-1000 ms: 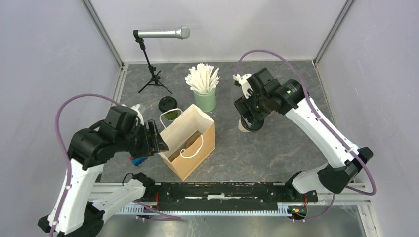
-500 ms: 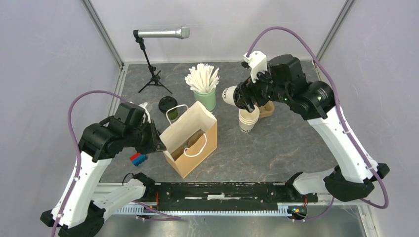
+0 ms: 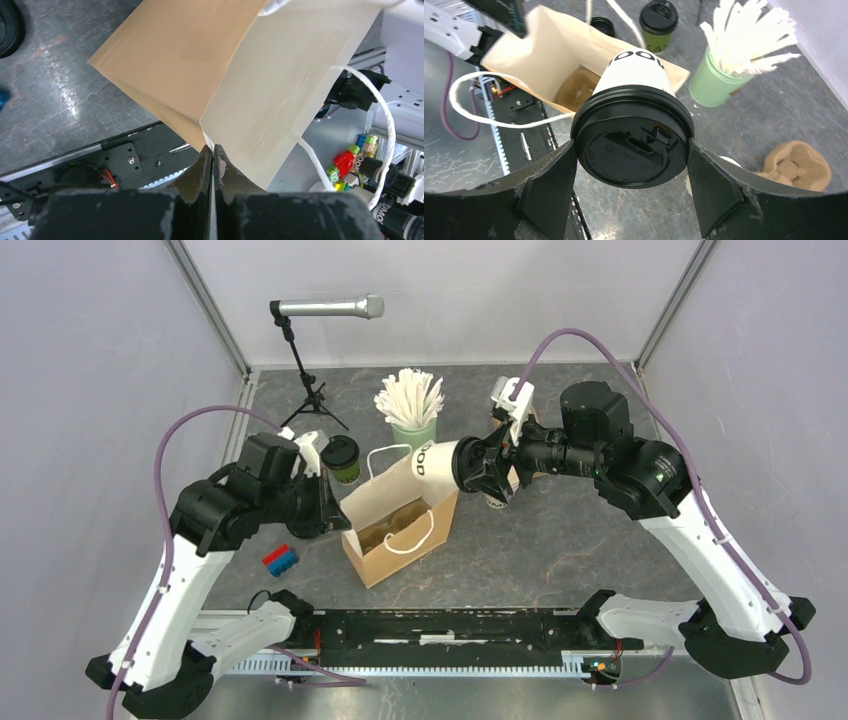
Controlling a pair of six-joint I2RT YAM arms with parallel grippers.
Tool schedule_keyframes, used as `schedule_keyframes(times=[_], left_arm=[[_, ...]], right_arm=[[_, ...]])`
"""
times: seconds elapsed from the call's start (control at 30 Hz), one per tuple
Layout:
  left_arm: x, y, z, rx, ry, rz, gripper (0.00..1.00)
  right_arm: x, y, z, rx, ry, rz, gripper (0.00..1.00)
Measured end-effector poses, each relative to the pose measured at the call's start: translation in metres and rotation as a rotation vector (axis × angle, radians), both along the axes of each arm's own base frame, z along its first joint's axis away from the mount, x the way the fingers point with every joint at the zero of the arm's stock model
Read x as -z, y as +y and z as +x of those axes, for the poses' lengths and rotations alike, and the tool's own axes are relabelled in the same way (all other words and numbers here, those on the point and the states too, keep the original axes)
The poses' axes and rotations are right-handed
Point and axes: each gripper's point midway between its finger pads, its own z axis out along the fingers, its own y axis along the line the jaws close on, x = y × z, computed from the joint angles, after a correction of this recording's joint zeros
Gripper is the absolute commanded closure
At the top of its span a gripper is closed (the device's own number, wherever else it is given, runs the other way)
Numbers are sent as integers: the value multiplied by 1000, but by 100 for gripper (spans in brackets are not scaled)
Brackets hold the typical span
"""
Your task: Pack the takeout coffee
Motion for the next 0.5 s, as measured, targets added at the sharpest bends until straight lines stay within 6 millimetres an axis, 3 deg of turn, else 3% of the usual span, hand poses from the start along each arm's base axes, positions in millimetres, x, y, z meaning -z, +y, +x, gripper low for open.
schedule_keyframes(times=[0.33,0.5], left_arm=[[-12,-23,6,107,-29,-83,94],[-10,-23,4,202,-80,-61,95]], right_arm=[[0,22,-27,-147,-12,15,30],[26,27,-37,-177,-10,-82,30]])
